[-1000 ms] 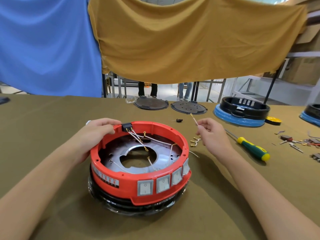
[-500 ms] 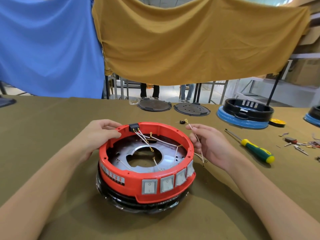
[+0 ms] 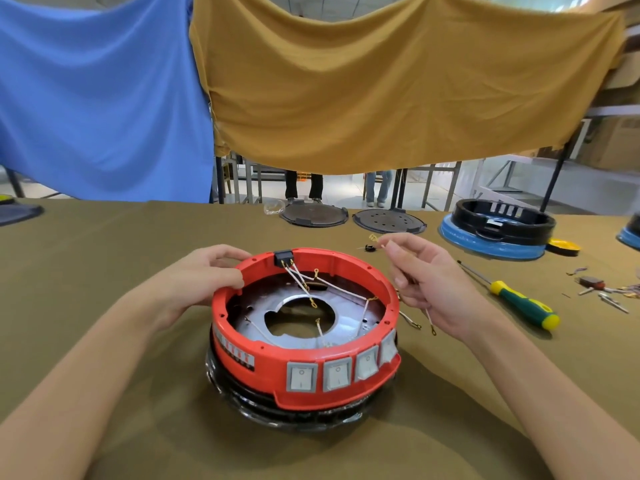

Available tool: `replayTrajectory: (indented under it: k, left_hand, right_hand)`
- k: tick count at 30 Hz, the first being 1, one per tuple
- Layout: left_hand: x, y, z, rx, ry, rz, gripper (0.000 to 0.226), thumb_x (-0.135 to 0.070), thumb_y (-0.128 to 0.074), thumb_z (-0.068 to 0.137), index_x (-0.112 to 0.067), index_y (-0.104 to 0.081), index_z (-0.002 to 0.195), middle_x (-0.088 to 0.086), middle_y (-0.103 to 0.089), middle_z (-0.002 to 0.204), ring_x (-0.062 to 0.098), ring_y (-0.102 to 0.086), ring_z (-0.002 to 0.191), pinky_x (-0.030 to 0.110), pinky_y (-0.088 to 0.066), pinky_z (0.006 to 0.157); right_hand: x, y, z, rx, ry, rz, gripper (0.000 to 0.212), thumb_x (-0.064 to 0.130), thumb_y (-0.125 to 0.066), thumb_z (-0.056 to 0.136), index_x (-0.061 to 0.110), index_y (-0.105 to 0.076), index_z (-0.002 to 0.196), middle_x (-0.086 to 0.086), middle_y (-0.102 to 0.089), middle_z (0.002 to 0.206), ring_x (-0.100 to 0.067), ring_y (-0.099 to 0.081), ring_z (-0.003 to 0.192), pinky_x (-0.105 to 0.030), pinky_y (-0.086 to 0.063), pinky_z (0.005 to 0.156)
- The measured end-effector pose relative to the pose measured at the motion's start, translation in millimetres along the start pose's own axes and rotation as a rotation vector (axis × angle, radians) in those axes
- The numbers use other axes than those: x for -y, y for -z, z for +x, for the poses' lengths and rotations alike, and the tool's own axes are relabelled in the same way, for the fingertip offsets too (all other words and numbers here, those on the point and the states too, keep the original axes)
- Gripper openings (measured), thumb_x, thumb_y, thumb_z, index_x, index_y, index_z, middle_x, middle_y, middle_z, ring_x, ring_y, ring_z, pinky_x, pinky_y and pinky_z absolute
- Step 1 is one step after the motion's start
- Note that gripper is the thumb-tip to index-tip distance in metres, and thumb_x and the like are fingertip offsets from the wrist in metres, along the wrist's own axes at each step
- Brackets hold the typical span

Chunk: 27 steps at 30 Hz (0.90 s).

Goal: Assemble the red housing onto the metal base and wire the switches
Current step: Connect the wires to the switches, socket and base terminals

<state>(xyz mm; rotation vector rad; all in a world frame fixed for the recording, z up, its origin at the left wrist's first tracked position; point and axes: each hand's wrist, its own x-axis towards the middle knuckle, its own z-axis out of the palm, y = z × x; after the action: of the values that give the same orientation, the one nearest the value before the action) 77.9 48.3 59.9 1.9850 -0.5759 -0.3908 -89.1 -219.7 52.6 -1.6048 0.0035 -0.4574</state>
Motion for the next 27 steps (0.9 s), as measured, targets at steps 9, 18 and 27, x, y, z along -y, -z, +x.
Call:
replayTrajectory:
  k: [9,18,27]
  left_hand:
    - [5,-1,3,0.084,0.024,-0.073,0.022,-0.032,-0.069,0.09,-0.032,-0.07,0.112,-0.003,-0.076,0.104,0.012,-0.071,0.092,0.027,-0.051,0.074]
    - [1,4,1,0.074,0.013,0.052,0.029,-0.008,-0.063,0.087,-0.031,-0.073,0.099,0.0,-0.071,0.091,0.013,-0.065,0.081,0.034,-0.05,0.071]
    - [0,-20,3,0.001,-0.088,-0.193,0.022,-0.023,-0.069,0.092,-0.024,-0.068,0.115,-0.002,-0.077,0.104,0.014,-0.072,0.087,0.029,-0.055,0.075]
  right_hand:
    - [5,-6,-3,-0.047,0.125,-0.184,0.014,0.021,-0.06,0.097,0.016,-0.072,0.091,-0.003,-0.062,0.066,-0.011,-0.038,0.046,-0.02,-0.03,0.042]
    - [3,-11,-4,-0.157,0.28,-0.514,0.009,0.017,-0.062,0.095,0.017,-0.067,0.088,0.006,-0.065,0.071,-0.006,-0.058,0.063,-0.016,-0.047,0.055]
    - [1,-12,-4,-0.026,0.148,-0.549,0.012,0.019,-0.058,0.097,0.017,-0.063,0.087,0.011,-0.067,0.12,-0.001,-0.064,0.107,-0.027,-0.053,0.087]
